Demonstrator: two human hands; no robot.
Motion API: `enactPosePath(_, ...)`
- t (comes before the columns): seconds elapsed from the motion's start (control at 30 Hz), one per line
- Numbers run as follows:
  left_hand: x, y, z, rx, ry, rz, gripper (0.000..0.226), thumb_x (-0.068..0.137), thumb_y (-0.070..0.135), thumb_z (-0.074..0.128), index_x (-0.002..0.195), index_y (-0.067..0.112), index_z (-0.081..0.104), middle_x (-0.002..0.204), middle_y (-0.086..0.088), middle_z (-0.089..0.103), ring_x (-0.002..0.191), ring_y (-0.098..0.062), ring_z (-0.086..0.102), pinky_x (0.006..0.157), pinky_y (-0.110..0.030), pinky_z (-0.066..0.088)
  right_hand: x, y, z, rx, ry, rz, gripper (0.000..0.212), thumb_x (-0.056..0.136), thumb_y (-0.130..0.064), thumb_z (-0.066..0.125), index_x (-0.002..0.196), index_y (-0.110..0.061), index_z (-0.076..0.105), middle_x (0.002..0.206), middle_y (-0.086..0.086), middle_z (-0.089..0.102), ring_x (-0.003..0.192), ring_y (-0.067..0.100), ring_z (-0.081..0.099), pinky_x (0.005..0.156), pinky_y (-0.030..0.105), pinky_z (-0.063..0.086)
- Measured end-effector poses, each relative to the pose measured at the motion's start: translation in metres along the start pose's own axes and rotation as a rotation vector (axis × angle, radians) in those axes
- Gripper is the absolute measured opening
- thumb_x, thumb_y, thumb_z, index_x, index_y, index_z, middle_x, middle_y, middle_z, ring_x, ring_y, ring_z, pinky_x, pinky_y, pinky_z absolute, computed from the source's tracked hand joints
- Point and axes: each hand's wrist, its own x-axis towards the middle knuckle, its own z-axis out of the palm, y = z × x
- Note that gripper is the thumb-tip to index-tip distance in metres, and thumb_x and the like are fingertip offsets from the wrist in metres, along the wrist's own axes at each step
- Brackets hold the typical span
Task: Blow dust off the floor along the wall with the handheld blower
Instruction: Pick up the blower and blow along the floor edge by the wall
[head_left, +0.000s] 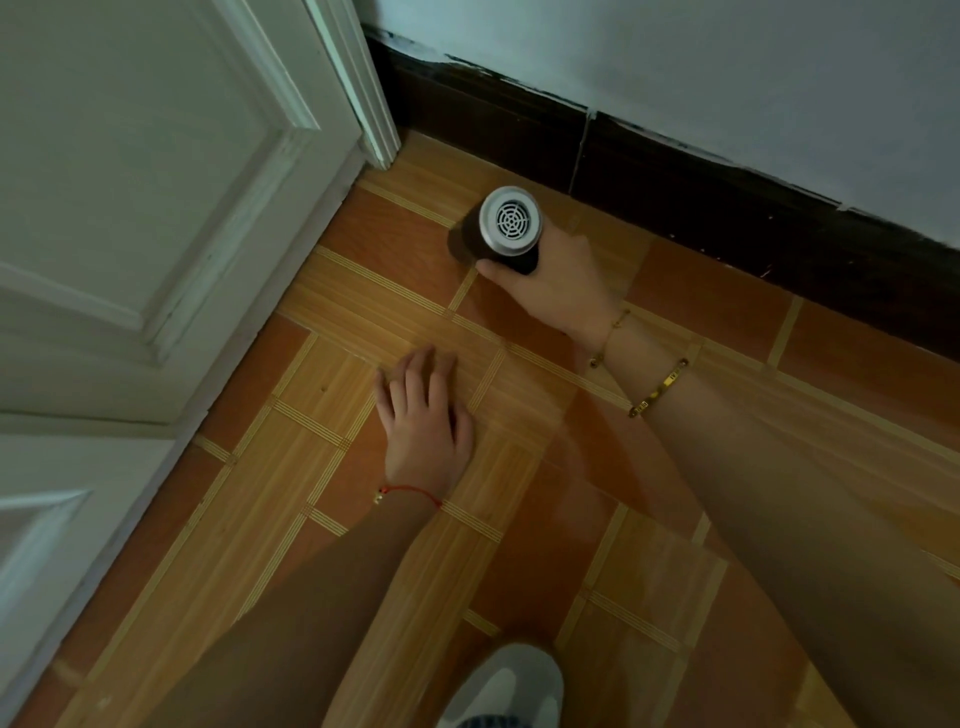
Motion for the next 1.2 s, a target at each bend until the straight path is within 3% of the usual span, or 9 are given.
enactPosePath(0.13,0.0,0.0,-0.001,-0.001,0.015,0.006,0.048,0.094,0.027,0.047,0.139,0.011,0.048,0.144,-0.013,0.045,0.14,-0.03,0.035,0.119,-0.06,0.014,0.01,-0.009,0.008,-0.041,0.025,-0.032,0.064,0.08,-0.046,0.071,0.134,-0.018,0.05,0.127,-0.001,0.064,0.118,0.019,0.059,0.096,0.037,0.05)
enactPosePath(0.27,0.0,0.001,-0.002,0.004,-0.005,0.003,0.049,0.094,0.028,0.045,0.139,0.012,0.048,0.144,-0.013,0.044,0.14,-0.031,0.036,0.119,-0.06,0.014,0.016,-0.013,0.006,-0.072,0.068,-0.001,0.066,0.081,-0.047,0.07,0.136,-0.019,0.048,0.128,0.001,0.064,0.117,0.022,0.06,0.094,0.04,0.051)
enactPosePath(0.63,0.0,0.003,-0.001,0.011,-0.005,-0.006,0.046,0.093,0.027,0.048,0.137,0.013,0.049,0.144,-0.012,0.044,0.137,-0.029,0.037,0.12,-0.058,0.012,-0.019,0.02,-0.037,-0.138,0.251,0.104,0.067,0.081,-0.051,0.068,0.136,-0.019,0.048,0.125,0.002,0.065,0.114,0.023,0.061,0.088,0.038,0.053)
enactPosePath(1.07,-0.004,0.004,0.003,0.016,-0.022,-0.027,0.047,0.094,0.03,0.045,0.138,0.014,0.046,0.146,-0.011,0.041,0.137,-0.032,0.037,0.12,-0.058,0.012,-0.092,0.08,-0.104,-0.129,0.427,0.296,0.071,0.082,-0.051,0.069,0.14,-0.016,0.046,0.13,0.004,0.063,0.121,0.023,0.057,0.095,0.033,0.048)
enactPosePath(1.2,-0.005,0.006,0.004,0.035,-0.013,-0.038,0.048,0.093,0.029,0.042,0.138,0.012,0.046,0.146,-0.014,0.042,0.134,-0.035,0.039,0.12,-0.058,0.014,-0.109,0.09,-0.115,-0.142,0.468,0.347,0.075,0.08,-0.056,0.066,0.14,-0.018,0.045,0.129,0.006,0.063,0.12,0.027,0.058,0.095,0.04,0.051)
